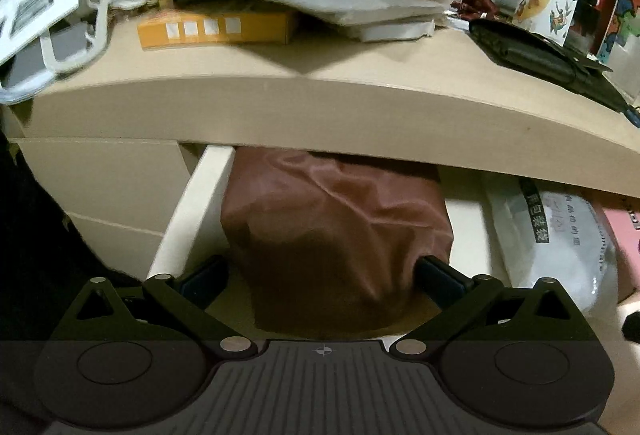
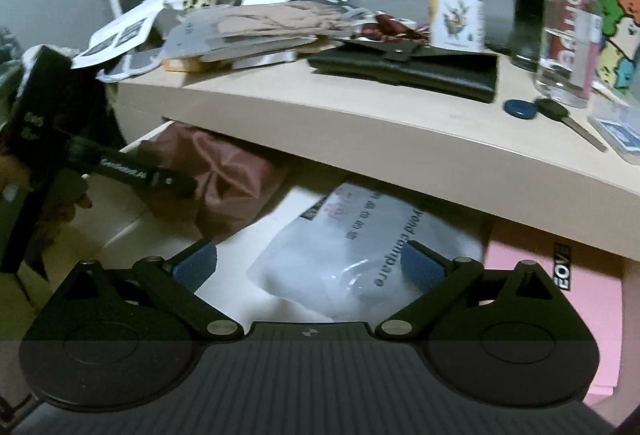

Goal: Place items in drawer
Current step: 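Move the left gripper to the drawer front while the right gripper backs away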

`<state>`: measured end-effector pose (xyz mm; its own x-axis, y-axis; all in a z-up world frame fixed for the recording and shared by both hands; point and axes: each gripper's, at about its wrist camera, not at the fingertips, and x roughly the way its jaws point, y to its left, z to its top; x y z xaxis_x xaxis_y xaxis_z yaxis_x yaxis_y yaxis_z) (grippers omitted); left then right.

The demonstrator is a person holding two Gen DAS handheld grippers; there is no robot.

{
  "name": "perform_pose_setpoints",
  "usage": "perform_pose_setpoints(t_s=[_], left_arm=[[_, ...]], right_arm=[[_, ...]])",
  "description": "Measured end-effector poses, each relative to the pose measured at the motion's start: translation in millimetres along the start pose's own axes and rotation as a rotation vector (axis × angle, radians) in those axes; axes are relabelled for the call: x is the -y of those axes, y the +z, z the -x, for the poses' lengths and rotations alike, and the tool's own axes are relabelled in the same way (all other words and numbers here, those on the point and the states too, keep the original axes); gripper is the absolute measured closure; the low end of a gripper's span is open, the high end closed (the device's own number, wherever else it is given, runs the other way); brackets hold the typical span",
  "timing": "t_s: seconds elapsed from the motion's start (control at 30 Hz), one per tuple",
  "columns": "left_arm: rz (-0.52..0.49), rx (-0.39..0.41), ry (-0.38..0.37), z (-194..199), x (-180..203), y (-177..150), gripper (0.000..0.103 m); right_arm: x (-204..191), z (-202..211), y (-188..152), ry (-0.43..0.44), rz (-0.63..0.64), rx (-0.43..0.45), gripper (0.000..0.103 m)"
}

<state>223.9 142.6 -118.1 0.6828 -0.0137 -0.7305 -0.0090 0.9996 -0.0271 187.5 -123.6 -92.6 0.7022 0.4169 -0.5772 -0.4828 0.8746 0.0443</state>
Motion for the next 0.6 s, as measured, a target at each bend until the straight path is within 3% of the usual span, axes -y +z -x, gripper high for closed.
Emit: perform_pose_setpoints(t_s=[0.27, 0.4, 0.53, 0.6], left_arm=[[-0.006, 0.052, 0.000, 7, 1, 0, 0.000], [-0.022, 0.084, -0.017, 14, 7, -3, 0.000], [-0.042, 0.141, -0.053, 32, 17, -4, 0.000], [0.003, 0.136, -0.092, 41, 16, -2, 0.000]], right_arm=[[1, 13, -4, -0.093, -0.089, 0.042, 0.001], [-9, 28, -9, -0.149, -0.075, 0.081, 0.001], [-21, 45, -14, -0.180, -0.048, 0.129, 0.001], [-24, 50, -16, -0.179, -0.054, 0.129, 0.001]])
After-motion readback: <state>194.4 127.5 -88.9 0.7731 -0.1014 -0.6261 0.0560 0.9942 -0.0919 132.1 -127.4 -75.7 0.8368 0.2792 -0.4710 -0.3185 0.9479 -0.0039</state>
